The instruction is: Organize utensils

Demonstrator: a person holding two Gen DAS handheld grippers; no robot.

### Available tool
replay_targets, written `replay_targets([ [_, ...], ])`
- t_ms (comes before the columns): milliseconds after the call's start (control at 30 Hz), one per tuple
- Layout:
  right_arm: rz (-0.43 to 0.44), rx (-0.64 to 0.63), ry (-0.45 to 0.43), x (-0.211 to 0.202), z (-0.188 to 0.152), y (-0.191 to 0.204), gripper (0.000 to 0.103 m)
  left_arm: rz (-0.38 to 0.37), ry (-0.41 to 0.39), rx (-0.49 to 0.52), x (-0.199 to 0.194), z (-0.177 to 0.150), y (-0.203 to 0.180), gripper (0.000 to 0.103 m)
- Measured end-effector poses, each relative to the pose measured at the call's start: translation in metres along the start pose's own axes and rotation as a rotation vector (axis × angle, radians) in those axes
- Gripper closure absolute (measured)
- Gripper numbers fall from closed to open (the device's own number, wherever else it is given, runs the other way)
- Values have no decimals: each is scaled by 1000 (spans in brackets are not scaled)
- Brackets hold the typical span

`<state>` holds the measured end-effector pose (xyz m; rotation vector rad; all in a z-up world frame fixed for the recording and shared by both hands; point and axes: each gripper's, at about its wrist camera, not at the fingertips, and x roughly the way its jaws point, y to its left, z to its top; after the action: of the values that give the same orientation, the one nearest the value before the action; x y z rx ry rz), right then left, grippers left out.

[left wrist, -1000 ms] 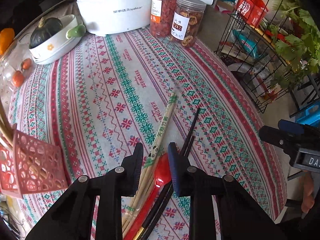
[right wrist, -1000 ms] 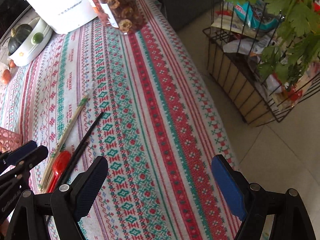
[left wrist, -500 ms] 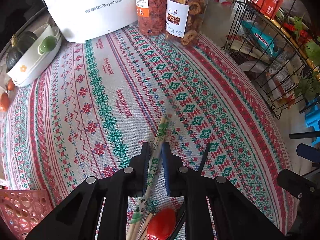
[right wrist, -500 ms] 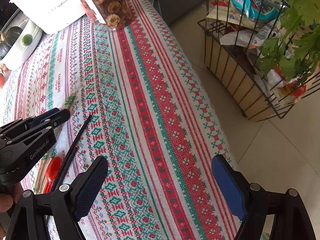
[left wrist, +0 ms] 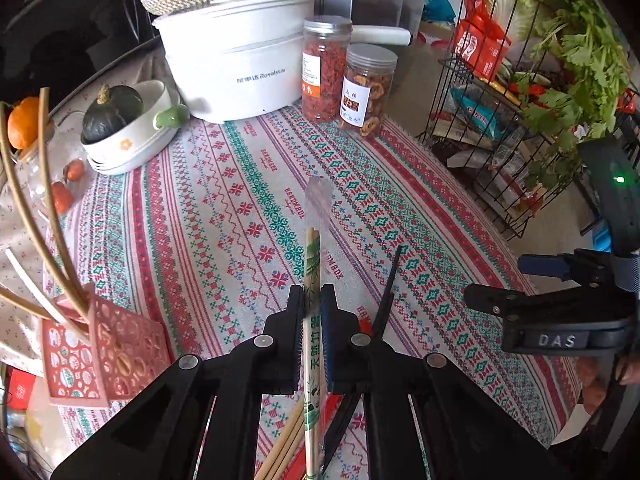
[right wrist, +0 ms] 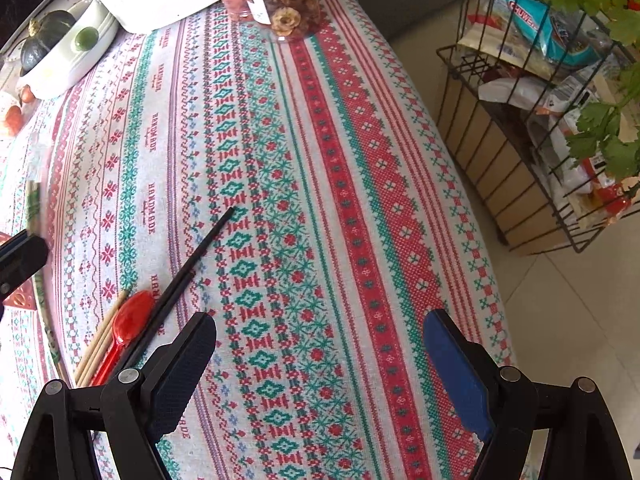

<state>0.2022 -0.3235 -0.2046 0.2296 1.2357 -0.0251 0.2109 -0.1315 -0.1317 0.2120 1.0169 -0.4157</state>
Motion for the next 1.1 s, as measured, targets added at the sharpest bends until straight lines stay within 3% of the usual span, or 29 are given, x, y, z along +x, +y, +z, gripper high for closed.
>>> replay_targets([
  [433,35,-63,25,26,7,47,15,-7,-174,-60,-109,-71,47,98],
  [500,36,-62,28,32,9,52,20,8,-183,-81,-114,-78,57,98],
  [633,28,-60,46,49,16,62,40,3,-193,-98,-119,-86,67,98],
  [833,-99,-114,-7,60,22,94,51,-19,-184,-109,-122,-89,73,98],
  [967,-79,-109,-15,61,24,108,81,-24,-190,-125,-126,-92,77,98],
  [1100,-48,-102,-48,61,22,114,86,-18,-190,-130,-126,-95,80,98],
])
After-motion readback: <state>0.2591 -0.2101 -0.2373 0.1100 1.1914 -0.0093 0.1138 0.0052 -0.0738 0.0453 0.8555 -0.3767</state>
